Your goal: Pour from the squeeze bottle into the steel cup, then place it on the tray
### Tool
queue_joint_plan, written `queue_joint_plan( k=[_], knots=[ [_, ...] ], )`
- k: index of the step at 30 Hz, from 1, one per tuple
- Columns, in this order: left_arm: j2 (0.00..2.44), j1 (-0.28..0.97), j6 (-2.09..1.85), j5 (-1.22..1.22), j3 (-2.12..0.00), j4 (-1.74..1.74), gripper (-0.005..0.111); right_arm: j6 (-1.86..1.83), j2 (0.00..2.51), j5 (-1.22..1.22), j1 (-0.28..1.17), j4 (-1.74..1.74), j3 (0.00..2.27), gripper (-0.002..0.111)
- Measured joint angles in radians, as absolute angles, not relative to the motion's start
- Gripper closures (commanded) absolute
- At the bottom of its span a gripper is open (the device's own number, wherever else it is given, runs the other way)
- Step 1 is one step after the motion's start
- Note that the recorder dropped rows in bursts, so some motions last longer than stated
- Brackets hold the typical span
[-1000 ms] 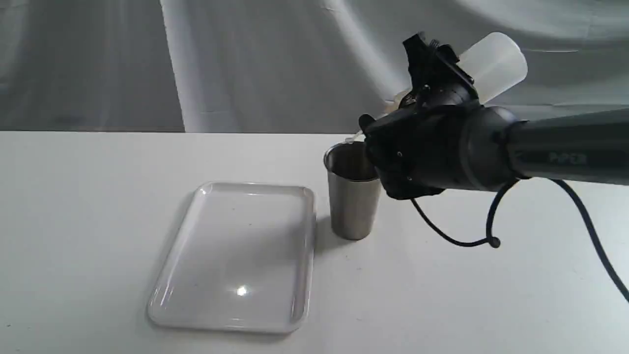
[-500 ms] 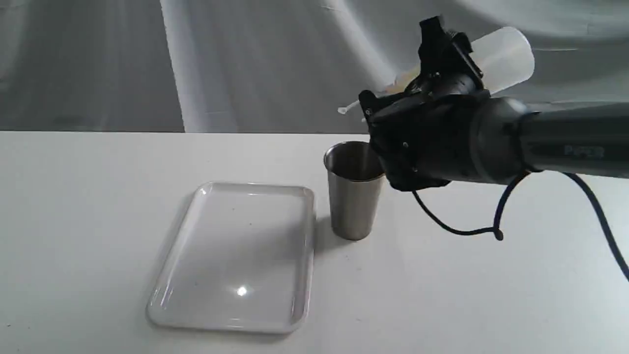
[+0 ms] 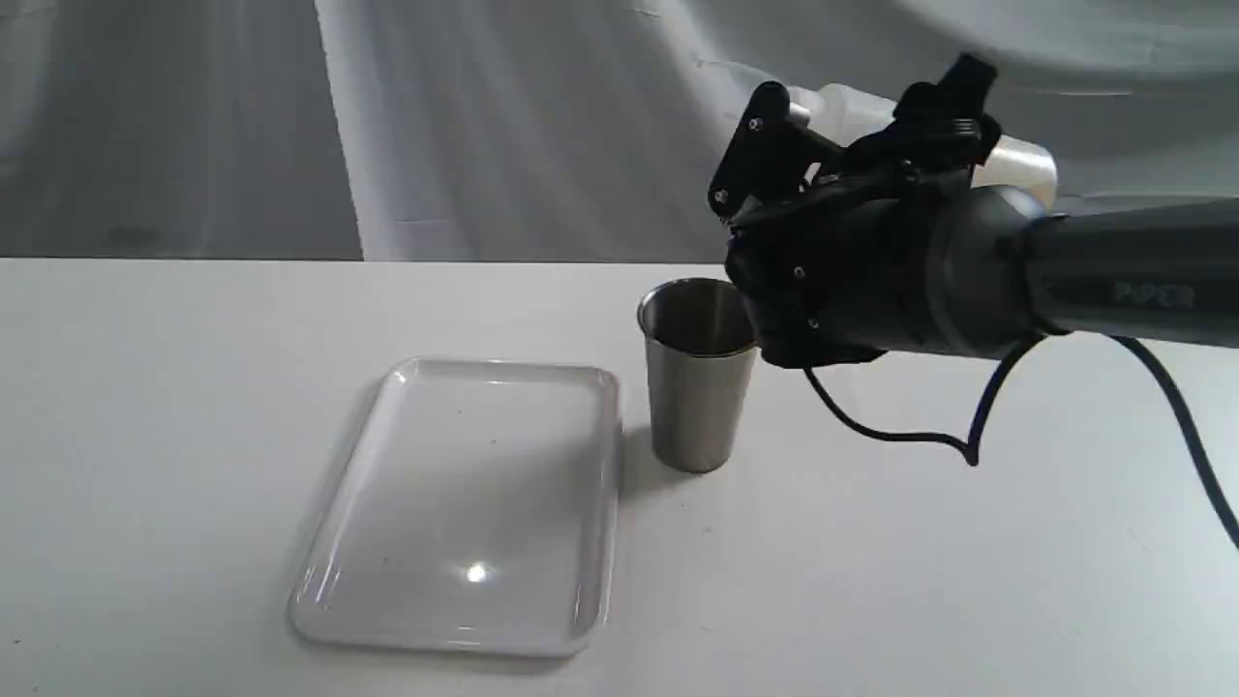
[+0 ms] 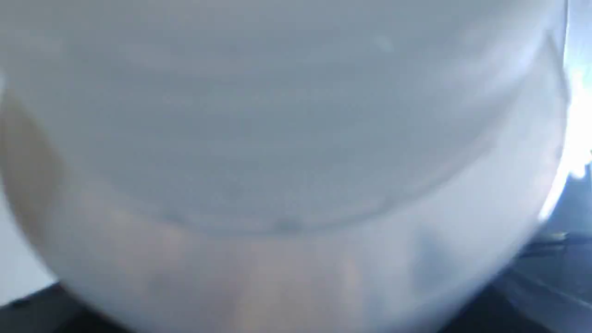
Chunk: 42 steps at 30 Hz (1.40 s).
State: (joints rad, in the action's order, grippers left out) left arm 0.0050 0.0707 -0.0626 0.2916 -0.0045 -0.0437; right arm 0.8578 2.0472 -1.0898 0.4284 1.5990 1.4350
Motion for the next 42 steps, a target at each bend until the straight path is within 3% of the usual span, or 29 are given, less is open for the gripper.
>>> queue_joint_plan(
  k=[9, 42],
  knots=[
    [0.005, 0.071, -0.063, 0.292, -0.004, -0.044, 0.098, 1.338, 2.047, -1.067, 0.428, 1.586, 1.435, 0.056],
    [0.005, 0.071, -0.063, 0.292, -0.004, -0.044, 0.098, 1.573, 1.911, -1.007, 0.428, 1.491, 1.435, 0.056]
  ],
)
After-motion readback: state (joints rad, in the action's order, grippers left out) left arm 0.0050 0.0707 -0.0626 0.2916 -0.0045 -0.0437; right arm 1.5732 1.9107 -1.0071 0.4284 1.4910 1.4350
